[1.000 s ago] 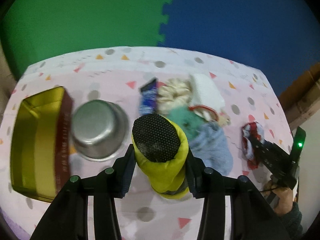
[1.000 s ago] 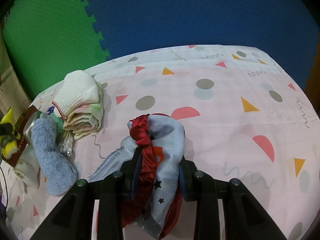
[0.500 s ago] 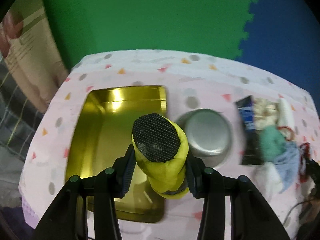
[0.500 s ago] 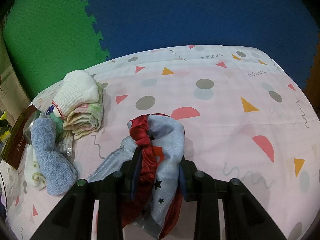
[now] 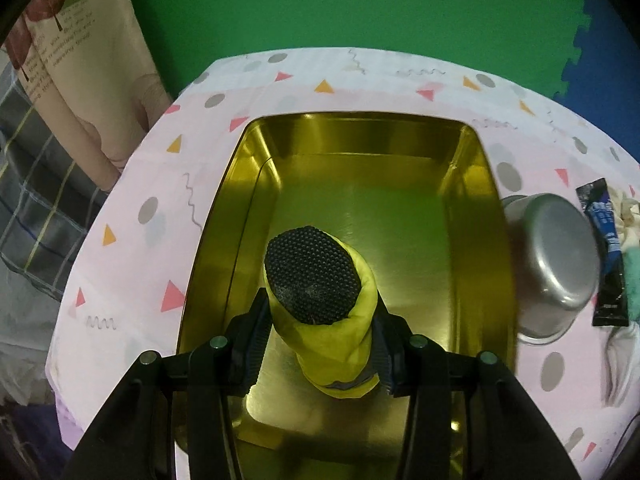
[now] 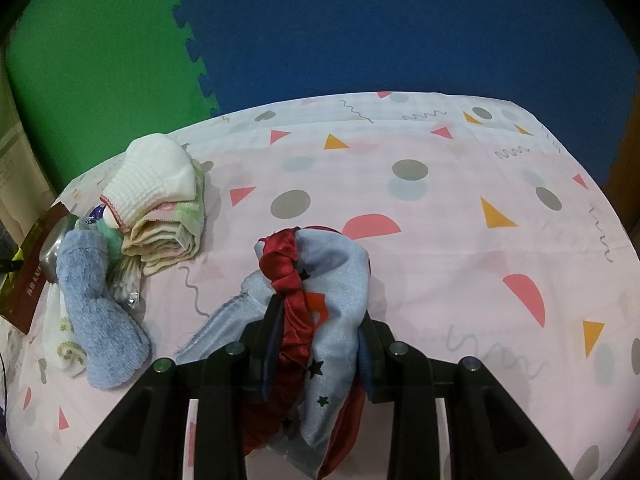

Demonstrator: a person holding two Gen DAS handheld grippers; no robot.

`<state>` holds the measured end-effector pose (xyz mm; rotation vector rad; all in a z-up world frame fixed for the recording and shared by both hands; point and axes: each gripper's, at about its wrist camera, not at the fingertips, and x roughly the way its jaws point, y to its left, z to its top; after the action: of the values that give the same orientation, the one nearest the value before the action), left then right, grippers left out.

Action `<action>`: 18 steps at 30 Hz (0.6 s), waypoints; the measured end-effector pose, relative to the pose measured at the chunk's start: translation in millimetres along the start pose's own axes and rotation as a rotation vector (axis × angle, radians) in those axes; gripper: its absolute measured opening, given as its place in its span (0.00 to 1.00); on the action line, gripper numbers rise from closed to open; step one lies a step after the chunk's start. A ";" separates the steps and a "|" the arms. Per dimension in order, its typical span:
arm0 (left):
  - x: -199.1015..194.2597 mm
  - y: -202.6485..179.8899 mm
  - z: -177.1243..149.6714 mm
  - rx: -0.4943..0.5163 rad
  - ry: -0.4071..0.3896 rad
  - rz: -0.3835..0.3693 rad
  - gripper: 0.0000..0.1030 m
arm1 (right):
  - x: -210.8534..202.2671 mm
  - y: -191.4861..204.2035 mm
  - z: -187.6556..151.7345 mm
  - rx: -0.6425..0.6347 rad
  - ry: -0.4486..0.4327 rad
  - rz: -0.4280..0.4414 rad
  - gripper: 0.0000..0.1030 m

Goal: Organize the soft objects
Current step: 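Carry the yellow sock into the gold tin and open the left tool, then lift the left tool away from the gold tin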

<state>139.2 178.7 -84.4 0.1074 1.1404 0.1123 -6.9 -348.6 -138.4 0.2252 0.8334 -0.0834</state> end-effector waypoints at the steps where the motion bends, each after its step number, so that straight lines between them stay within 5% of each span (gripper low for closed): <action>1: 2.5 2.4 -0.6 -0.001 0.004 -0.008 0.41 | -0.2 0.2 0.0 -0.001 0.000 -0.001 0.31; 9: 3.0 10.2 -3.5 0.000 -0.011 -0.033 0.46 | -0.7 -0.4 0.3 -0.006 0.001 -0.007 0.31; 18: -9.3 18.5 -6.1 -0.020 -0.048 -0.065 0.63 | -1.0 1.8 0.2 -0.020 0.003 -0.023 0.31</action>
<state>129.2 195.9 -75.9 0.0549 1.0939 0.0624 -7.1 -347.0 -137.2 0.1971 0.8399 -0.0968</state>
